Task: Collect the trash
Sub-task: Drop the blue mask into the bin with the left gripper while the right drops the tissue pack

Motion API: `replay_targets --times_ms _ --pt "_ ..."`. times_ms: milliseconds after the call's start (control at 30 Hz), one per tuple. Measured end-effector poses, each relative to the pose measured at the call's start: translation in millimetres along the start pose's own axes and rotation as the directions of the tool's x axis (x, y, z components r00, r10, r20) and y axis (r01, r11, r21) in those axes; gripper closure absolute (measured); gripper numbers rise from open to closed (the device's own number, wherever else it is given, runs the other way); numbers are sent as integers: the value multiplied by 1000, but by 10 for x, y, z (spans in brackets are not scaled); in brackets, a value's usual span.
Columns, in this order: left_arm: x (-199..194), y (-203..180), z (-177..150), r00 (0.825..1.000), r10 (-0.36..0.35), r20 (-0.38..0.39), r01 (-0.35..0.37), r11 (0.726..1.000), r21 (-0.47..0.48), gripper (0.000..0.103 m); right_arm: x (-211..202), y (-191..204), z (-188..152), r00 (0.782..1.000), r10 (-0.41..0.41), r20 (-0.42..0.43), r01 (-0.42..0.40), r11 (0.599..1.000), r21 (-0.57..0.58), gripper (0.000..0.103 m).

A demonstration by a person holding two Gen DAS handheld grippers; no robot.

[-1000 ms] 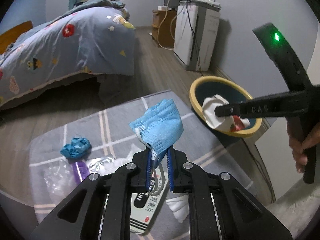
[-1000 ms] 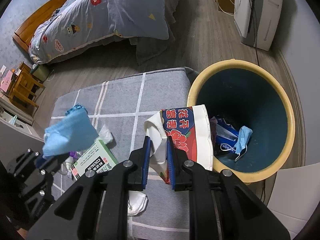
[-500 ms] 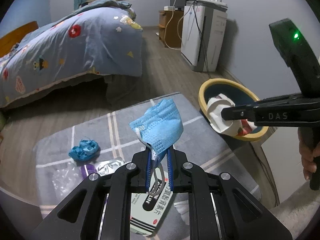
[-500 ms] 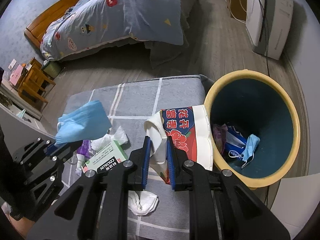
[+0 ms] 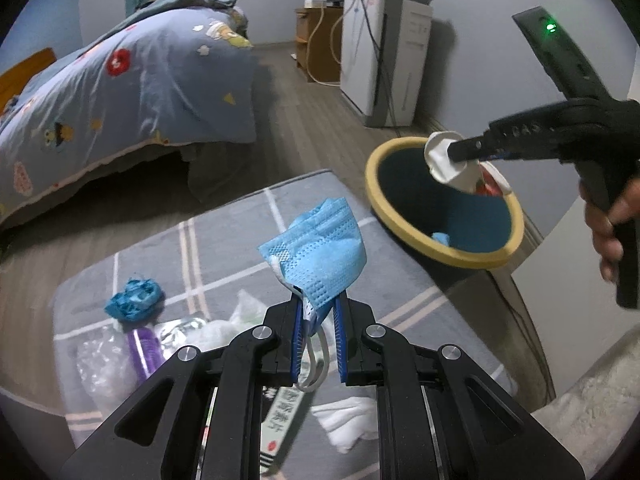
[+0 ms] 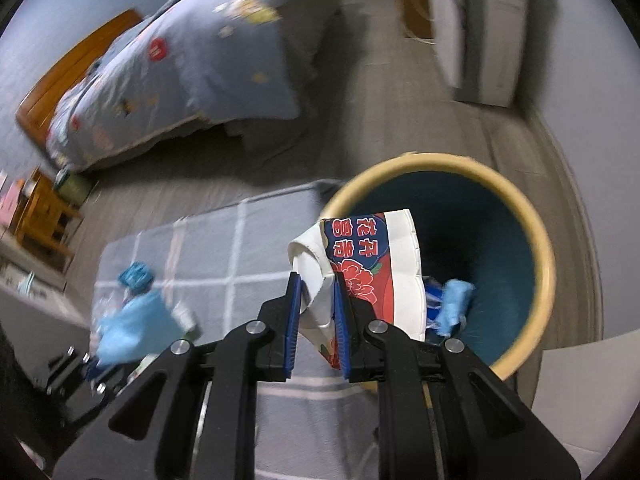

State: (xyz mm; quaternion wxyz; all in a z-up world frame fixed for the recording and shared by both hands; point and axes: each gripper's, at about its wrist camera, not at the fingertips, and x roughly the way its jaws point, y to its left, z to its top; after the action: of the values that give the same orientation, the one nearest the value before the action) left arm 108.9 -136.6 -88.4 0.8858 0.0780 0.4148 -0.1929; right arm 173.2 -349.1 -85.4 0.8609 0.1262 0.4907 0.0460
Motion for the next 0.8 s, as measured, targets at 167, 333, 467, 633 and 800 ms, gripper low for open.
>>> replay_targets --times_ms 167,333,467,633,800 --pt "19 -200 126 999 -38 -8 38 999 16 89 48 -481 84 998 -61 7 60 992 111 87" --pt "137 -432 303 996 -84 -22 85 996 42 89 148 -814 71 997 -81 -9 81 977 197 87" --pt "327 -618 440 992 -116 -47 118 992 53 89 171 -891 98 996 -88 1 86 977 198 87" --pt "602 -871 614 987 -142 -77 149 985 92 89 210 -934 108 995 -101 2 99 976 192 87" --pt "934 -1057 685 983 -142 -118 155 982 109 89 272 -982 127 995 -102 -3 101 975 200 87"
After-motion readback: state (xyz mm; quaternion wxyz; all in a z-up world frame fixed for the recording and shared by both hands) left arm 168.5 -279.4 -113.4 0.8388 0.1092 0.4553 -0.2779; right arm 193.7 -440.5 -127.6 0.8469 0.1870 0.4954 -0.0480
